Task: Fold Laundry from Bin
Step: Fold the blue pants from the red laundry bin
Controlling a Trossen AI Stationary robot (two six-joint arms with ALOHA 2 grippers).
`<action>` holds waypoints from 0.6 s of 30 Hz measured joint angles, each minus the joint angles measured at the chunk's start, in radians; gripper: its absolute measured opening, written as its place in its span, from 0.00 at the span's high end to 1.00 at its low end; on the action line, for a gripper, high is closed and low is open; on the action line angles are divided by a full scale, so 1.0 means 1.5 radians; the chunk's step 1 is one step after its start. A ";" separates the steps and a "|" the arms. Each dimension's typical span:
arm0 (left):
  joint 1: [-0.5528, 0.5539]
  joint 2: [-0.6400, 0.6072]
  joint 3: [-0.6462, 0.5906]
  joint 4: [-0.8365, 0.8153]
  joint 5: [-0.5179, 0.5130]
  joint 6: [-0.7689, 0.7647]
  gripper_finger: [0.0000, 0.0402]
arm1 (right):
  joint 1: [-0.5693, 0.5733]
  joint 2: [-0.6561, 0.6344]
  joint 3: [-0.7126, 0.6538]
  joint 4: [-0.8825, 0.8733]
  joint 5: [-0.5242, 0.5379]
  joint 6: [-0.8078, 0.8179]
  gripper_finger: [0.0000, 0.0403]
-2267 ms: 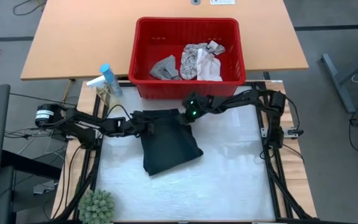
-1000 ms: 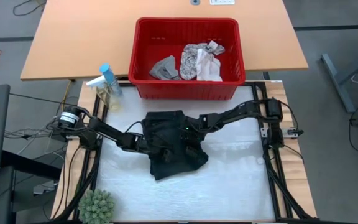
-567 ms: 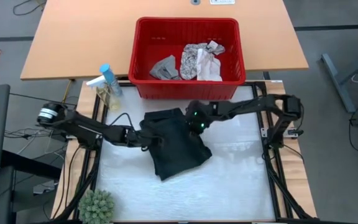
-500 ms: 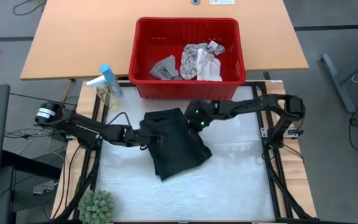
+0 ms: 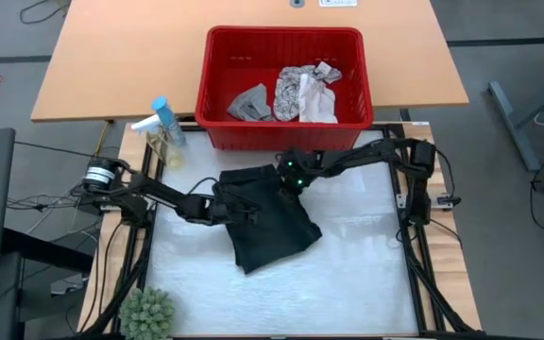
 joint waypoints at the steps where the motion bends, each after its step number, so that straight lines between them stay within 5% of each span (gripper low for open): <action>1: 0.001 0.010 0.000 0.008 0.007 -0.003 1.00 | -0.002 0.005 0.000 0.001 -0.003 0.001 0.96; 11: 0.014 -0.064 0.000 0.090 0.033 -0.034 1.00 | -0.012 -0.114 -0.003 -0.004 -0.018 0.025 0.96; 18: 0.033 -0.213 0.049 0.087 0.019 0.096 1.00 | -0.004 -0.183 -0.002 0.044 -0.002 0.025 0.96</action>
